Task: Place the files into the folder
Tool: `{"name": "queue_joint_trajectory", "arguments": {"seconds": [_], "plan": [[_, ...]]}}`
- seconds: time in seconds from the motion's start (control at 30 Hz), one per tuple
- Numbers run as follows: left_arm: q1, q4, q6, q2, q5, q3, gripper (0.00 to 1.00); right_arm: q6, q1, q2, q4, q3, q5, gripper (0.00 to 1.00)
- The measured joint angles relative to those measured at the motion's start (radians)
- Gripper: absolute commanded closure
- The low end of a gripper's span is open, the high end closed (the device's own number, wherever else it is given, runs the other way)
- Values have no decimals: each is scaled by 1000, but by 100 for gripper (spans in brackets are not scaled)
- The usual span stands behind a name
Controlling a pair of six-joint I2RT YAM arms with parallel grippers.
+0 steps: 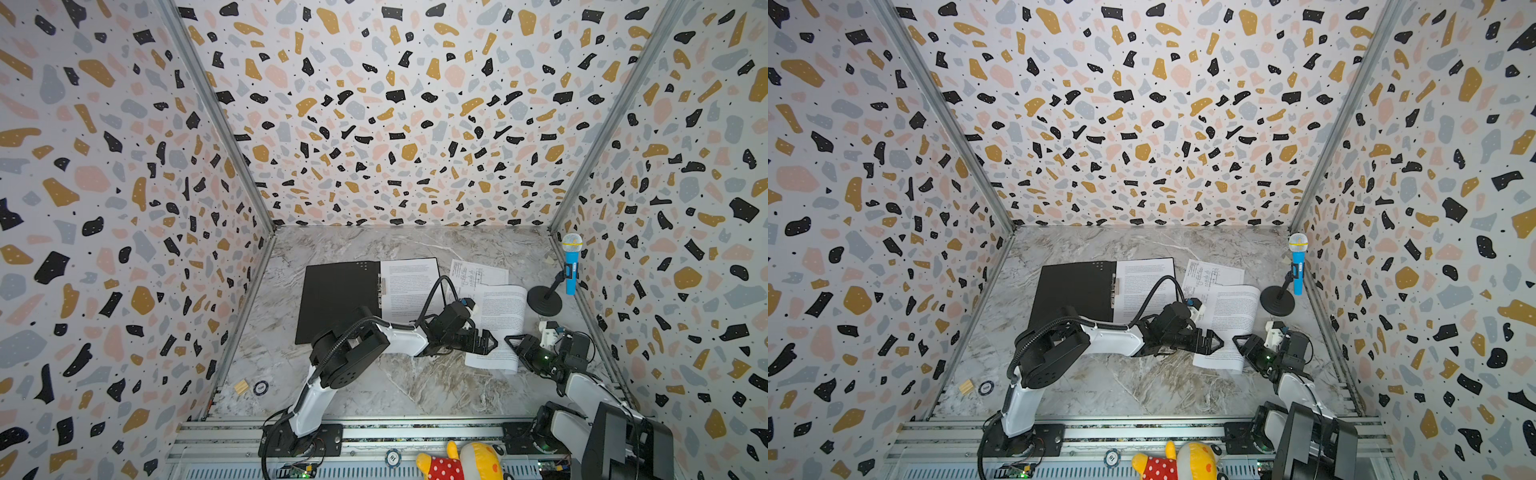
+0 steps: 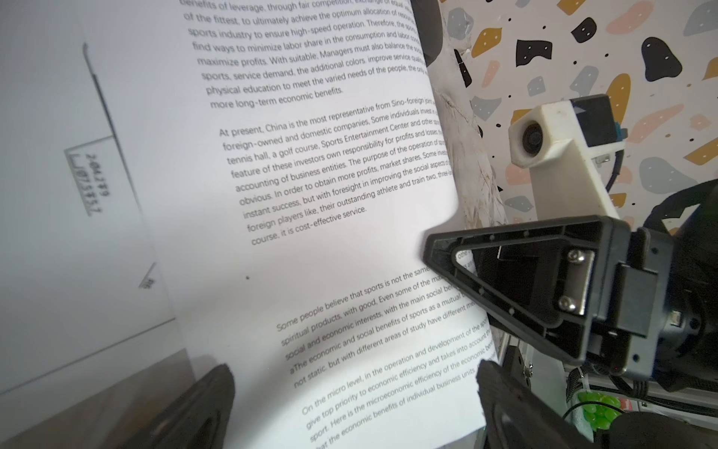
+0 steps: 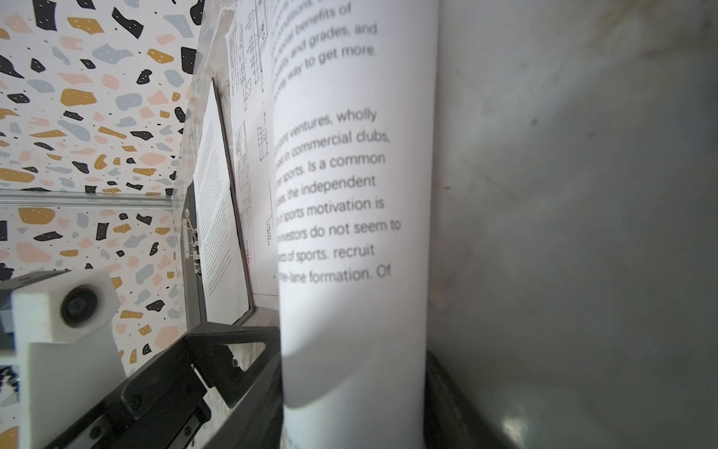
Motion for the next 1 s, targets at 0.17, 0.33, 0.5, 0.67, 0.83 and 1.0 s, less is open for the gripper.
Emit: {"name": "queue_joint_trajectory", "arguments": {"seconds": [0.17, 0.33, 0.5, 0.67, 0.83, 1.0], "plan": [[0, 0, -16, -7, 6, -4, 0, 2, 0, -7, -6, -1, 10, 46], [-1, 41, -80, -59, 21, -80, 0, 12, 0, -6, -2, -3, 14, 47], [-14, 155, -183, -122, 26, -204, 0, 15, 0, 15, 21, -3, 11, 47], [-51, 231, -264, -145, 14, -271, 0, 14, 0, 46, 55, -2, -6, 47], [-94, 305, -325, -147, -7, -294, 0, 11, 0, 48, 57, 0, -10, 47], [-135, 410, -397, -153, -37, -351, 0, 11, 0, 63, 58, 10, -13, 47]]}}
